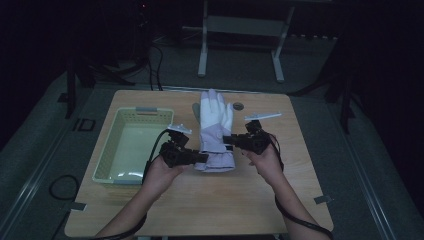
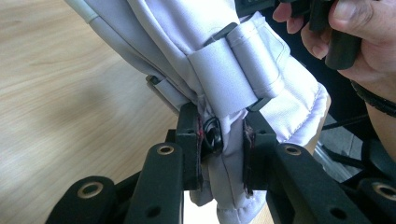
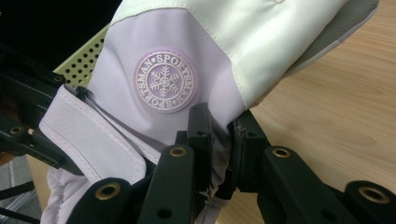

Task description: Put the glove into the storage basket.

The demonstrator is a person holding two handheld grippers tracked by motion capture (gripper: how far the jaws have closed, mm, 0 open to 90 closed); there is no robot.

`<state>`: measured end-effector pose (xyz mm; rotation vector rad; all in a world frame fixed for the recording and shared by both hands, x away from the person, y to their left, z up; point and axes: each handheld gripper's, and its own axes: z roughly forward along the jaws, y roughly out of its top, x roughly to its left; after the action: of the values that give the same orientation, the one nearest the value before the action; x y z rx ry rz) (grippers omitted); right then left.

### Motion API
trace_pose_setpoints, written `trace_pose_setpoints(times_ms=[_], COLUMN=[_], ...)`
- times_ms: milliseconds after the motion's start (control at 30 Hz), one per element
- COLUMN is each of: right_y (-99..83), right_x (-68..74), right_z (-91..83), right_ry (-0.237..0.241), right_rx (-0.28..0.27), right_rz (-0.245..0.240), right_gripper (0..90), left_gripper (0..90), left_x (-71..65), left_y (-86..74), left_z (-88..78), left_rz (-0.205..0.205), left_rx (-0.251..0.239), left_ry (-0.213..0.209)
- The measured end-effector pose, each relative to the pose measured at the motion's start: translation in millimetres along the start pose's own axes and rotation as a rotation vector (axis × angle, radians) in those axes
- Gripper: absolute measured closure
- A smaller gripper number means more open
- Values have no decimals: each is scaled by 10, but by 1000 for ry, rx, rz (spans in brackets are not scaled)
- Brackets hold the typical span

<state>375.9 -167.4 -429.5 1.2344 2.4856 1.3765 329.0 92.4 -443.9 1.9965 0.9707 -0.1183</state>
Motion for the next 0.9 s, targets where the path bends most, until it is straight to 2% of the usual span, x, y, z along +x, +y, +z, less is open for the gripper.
trace_pose_setpoints(times_ms=[33,167,200,333,400,433,467,500,533,567,600,633,667,700,800,900], right_y=[22,67,137,195,253,253,293,293,334,334,371,371,406,406,471,494], right_x=[23,74,170,263,362,362,438,438,514,514,591,591,667,667,806,873], right_z=[19,58,128,210,300,300,361,361,431,431,503,503,575,575,731,812], right_ry=[2,13,21,28,35,35,38,38,40,40,42,42,48,48,60,64], right_rx=[-2,-4,-9,-6,-1,-1,1,1,2,2,3,3,7,7,13,16], right_rz=[-2,1,-11,-21,-36,-36,-41,-41,-52,-52,-60,-60,-65,-65,-77,-79], right_gripper=[800,800,800,800,800,800,801,801,801,801,801,801,801,801,801,802], left_gripper=[737,736,736,736,736,736,736,736,736,736,736,736,736,736,735,735], left_x=[23,58,118,167,228,228,253,281,330,330,357,382,404,426,504,590], left_y=[9,15,8,-20,-70,-70,-89,-108,-146,-146,-163,-180,-198,-216,-270,-322], left_z=[-81,-166,-302,-418,-542,-542,-586,-627,-712,-712,-757,-803,-848,-890,-1015,-1134], left_rz=[3,1,4,8,7,7,5,-3,-2,-2,-6,-5,-6,-10,-16,-18], left_rx=[5,8,15,19,17,17,15,12,8,8,9,9,10,9,15,26], left_ry=[8,9,15,26,33,33,35,36,39,39,42,42,46,50,56,62])
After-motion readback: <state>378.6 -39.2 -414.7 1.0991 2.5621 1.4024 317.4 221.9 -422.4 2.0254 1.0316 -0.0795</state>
